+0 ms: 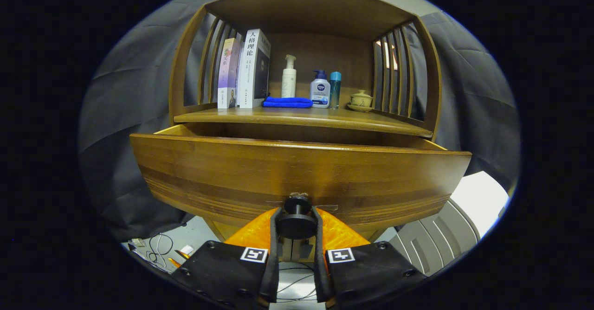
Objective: Pull open the drawer, take out the items inside it, and place them on the countertop above the cabinet.
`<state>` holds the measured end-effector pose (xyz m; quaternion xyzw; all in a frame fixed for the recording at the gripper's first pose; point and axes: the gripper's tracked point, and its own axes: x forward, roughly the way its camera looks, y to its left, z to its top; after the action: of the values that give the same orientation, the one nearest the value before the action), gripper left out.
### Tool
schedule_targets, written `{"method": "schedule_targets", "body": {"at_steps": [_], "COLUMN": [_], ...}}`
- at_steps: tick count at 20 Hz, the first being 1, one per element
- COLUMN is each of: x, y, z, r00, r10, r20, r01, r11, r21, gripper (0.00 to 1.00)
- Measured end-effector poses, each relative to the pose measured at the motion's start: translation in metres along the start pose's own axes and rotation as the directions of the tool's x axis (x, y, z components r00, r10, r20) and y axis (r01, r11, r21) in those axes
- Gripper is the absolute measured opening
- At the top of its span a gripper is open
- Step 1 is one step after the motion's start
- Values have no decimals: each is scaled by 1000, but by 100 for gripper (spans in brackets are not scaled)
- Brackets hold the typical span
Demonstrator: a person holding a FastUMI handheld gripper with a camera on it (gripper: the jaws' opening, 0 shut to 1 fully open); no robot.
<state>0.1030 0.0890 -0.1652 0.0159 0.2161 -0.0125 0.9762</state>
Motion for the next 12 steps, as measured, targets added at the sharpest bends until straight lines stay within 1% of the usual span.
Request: {"method": "schedule_targets", "body": {"at_steps": [12], "x": [-37], "y": [-1], "z": [-22], "r00": [1000], "r10": [-26], "r20": [-11], "r01": [26], "r11": [1000], "r21": [-8], "gripper": [33]}}
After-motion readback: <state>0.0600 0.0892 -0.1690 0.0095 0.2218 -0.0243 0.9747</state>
